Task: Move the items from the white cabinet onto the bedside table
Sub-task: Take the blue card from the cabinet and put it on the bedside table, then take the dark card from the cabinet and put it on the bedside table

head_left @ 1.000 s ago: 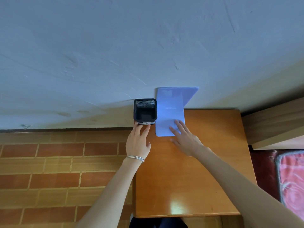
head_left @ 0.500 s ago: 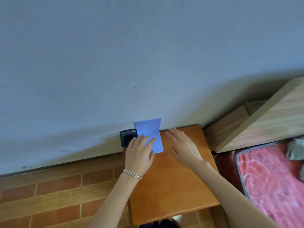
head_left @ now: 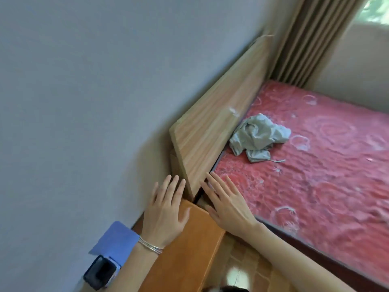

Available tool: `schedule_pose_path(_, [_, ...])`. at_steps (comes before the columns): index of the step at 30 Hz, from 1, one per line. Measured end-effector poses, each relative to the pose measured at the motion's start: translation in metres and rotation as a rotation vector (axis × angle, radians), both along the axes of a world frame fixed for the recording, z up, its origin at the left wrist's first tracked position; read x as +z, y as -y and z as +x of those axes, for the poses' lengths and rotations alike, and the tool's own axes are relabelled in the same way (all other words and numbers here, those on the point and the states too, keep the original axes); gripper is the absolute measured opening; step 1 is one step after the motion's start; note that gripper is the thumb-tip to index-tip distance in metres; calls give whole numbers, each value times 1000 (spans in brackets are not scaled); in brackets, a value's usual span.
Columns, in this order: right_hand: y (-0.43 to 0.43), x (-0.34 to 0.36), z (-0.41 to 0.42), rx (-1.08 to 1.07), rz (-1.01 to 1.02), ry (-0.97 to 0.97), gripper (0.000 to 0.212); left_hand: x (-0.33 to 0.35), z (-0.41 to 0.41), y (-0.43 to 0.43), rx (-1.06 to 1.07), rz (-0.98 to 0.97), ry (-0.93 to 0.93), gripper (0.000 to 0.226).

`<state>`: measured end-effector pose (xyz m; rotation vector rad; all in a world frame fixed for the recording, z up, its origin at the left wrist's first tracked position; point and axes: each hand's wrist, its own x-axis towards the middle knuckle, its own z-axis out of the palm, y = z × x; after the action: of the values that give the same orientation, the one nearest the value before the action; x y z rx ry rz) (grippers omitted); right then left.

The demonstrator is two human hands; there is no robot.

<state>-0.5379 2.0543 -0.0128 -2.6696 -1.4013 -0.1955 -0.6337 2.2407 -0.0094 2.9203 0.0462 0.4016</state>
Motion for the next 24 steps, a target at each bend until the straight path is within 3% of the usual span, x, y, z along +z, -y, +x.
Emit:
schedule_pose_path(6, [121,12,-61,-505,-9,8,73,20,44,91,-514,84,-54,68])
schedule_pose_path(12, [240,27,-171,-963,-58,16,71,32,34,232,-993,62,-32,66])
schedule_pose_path(19, [345,62,-345,-1506,-126,37,73,56,-60,416,-1542,23,51,66])
schedule_pose_path(24, [382,71,-476,-1785,-128,20,72,72,-169,509,-1814,7,36,66])
